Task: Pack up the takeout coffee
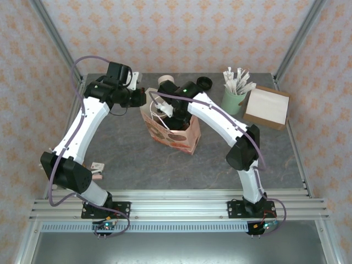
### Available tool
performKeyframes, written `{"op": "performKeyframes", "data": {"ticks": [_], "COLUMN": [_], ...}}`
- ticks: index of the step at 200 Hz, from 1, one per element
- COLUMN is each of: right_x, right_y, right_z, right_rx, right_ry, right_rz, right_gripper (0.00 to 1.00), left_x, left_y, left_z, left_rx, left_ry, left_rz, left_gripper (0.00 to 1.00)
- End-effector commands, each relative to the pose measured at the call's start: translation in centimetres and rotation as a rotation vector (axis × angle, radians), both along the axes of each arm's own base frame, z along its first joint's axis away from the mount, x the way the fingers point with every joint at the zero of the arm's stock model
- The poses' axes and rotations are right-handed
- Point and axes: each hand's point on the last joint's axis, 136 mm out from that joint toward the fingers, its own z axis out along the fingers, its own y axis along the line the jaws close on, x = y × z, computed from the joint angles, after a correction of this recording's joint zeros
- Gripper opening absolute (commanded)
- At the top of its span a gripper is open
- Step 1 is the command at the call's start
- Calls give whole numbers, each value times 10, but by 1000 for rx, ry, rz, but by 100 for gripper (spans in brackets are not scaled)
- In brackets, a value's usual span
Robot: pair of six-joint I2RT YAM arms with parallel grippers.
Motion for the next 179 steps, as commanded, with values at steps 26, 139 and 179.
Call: {"op": "performKeyframes", "data": {"ticks": [26, 139, 179], "right_x": [3, 55, 49], "right_y": [-15, 32, 21], "right_z": [16, -22, -70], "right_rx": [3, 142, 81], "right_ry": [-19, -137, -86], "right_rz": [5, -85, -117], "right_gripper": [33, 33, 33], "left_x": [4, 7, 11], "left_y": [-6, -60, -57], "left_z": [8, 11, 9], "left_rx": [12, -87, -90], "left_ry": [-22, -16, -13], "left_rz": [-41, -144, -101], "left_gripper": [0, 0, 0]}}
